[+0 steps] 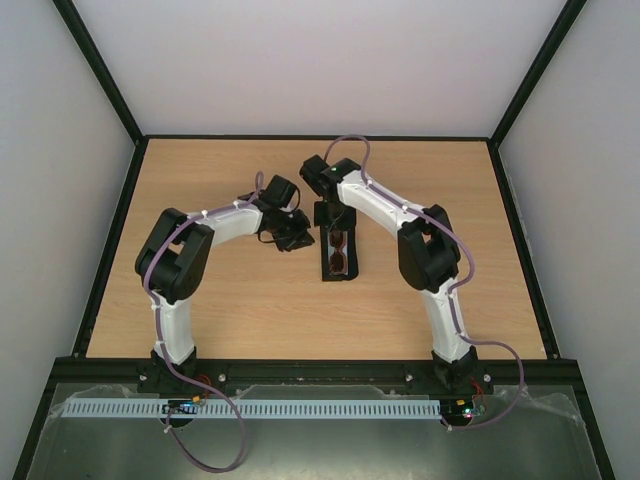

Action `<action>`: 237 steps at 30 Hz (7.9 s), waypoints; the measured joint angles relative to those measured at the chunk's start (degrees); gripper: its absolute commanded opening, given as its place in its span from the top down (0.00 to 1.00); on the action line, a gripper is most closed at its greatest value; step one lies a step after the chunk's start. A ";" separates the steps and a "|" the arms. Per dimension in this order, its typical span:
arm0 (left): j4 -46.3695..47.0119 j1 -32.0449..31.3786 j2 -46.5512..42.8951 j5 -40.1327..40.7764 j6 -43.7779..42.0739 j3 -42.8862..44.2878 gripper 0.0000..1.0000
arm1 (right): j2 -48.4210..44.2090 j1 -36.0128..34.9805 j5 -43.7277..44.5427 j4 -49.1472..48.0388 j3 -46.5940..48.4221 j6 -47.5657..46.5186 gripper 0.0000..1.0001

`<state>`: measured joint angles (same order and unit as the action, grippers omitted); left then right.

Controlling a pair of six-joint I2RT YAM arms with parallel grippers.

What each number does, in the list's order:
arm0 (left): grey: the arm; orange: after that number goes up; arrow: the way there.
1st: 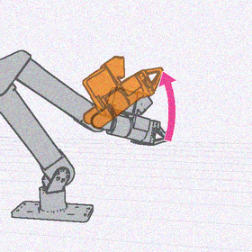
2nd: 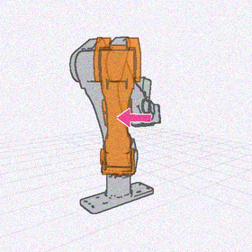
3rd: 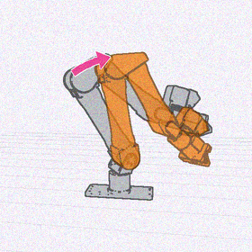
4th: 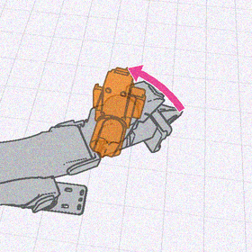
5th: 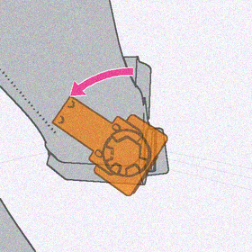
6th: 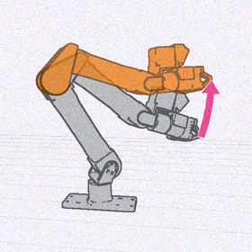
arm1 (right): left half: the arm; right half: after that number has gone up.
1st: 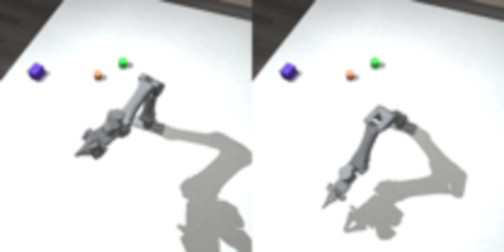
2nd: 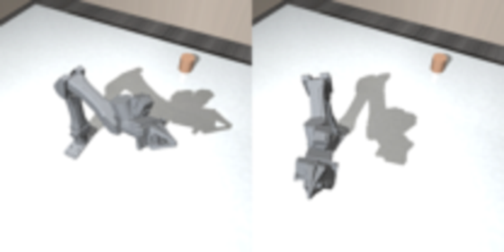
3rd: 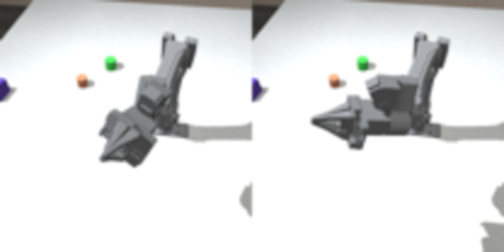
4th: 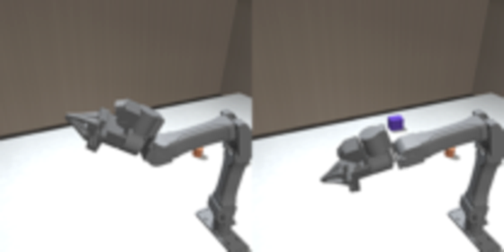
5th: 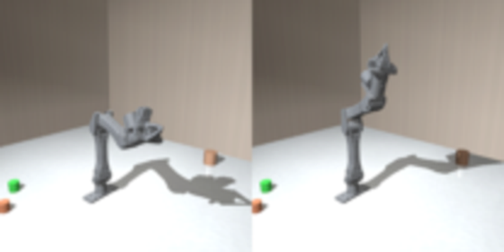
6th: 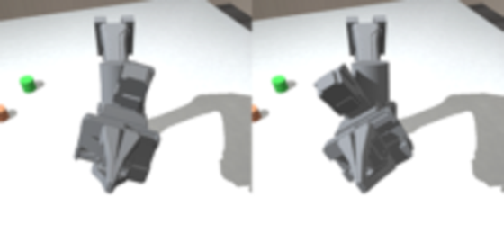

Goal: Organize the sunglasses
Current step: Adjust the sunglasses in the sunglasses case, then close the sunglasses case at the center of the board, then adjust the sunglasses case at the center of the board.

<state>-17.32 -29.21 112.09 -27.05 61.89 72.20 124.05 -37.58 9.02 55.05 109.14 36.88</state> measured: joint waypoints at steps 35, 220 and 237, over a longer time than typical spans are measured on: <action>1.49 0.81 0.09 -1.03 0.20 -0.98 0.90 | -5.14 0.70 -1.33 -0.17 -6.29 -0.17 0.88; 7.56 7.23 4.98 -6.38 -5.75 0.26 0.61 | -18.23 8.70 -14.43 -16.48 -37.46 6.71 0.77; 5.40 6.93 -0.09 -4.98 -5.70 -5.44 0.61 | -13.68 11.74 -9.77 -14.56 -30.23 3.52 0.74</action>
<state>-11.92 -22.28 112.01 -32.03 56.18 66.76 110.37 -25.85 -0.75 40.49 78.91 40.40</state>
